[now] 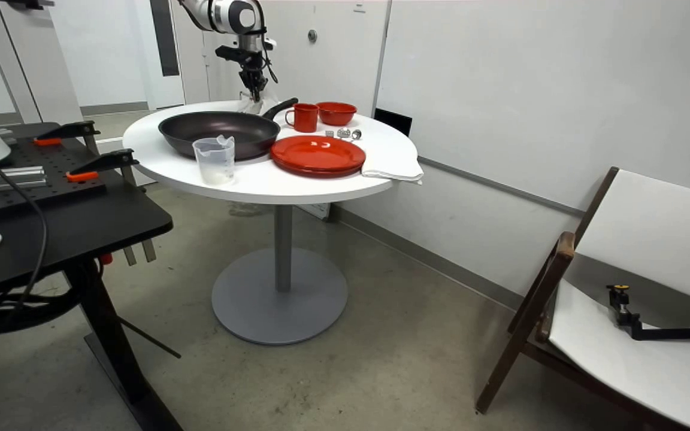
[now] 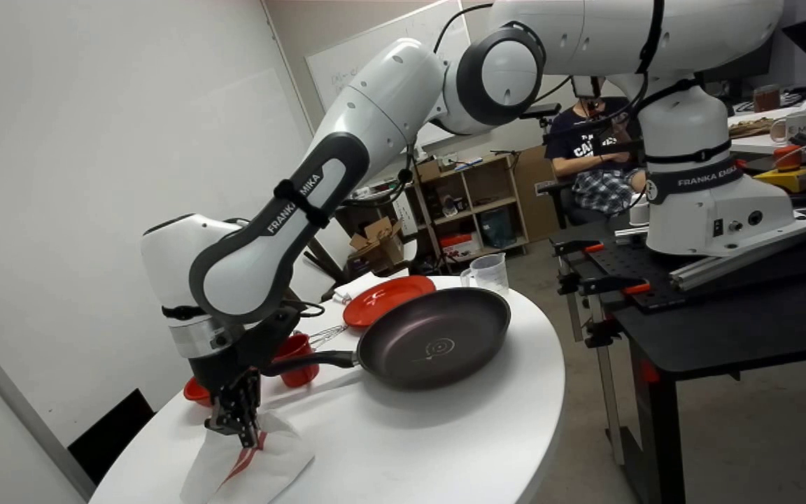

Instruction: Use the towel to wipe the table top

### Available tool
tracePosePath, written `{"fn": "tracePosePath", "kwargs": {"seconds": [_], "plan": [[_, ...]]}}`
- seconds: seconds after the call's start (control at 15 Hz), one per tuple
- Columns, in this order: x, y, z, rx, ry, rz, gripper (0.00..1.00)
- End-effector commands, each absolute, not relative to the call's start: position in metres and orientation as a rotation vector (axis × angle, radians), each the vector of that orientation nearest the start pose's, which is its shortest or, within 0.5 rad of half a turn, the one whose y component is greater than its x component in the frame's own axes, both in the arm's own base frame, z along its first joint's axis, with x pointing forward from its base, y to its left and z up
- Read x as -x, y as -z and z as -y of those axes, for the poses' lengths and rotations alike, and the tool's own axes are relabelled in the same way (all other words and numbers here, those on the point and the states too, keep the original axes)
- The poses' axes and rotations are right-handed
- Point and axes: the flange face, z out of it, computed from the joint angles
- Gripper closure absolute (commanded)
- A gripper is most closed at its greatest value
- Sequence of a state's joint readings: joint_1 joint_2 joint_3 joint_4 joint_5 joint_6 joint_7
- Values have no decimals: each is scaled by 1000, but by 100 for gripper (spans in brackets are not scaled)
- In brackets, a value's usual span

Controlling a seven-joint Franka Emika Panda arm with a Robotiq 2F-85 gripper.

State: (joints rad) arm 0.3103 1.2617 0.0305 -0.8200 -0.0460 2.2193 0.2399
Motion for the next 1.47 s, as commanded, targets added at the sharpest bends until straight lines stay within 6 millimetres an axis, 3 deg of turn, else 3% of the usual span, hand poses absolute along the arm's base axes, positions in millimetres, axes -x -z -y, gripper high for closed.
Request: {"fn": "tracePosePath", "kwargs": {"seconds": [0.0, 0.27, 0.53, 1.0, 1.4], "plan": [[-756, -129, -255, 3151, 240, 162, 98], [-750, -116, -252, 3180, 215, 177, 98], [-742, -115, -267, 3154, 182, 210, 98], [-724, -128, -319, 3077, 179, 333, 98], [-716, -135, -348, 3038, 200, 391, 98]]}}
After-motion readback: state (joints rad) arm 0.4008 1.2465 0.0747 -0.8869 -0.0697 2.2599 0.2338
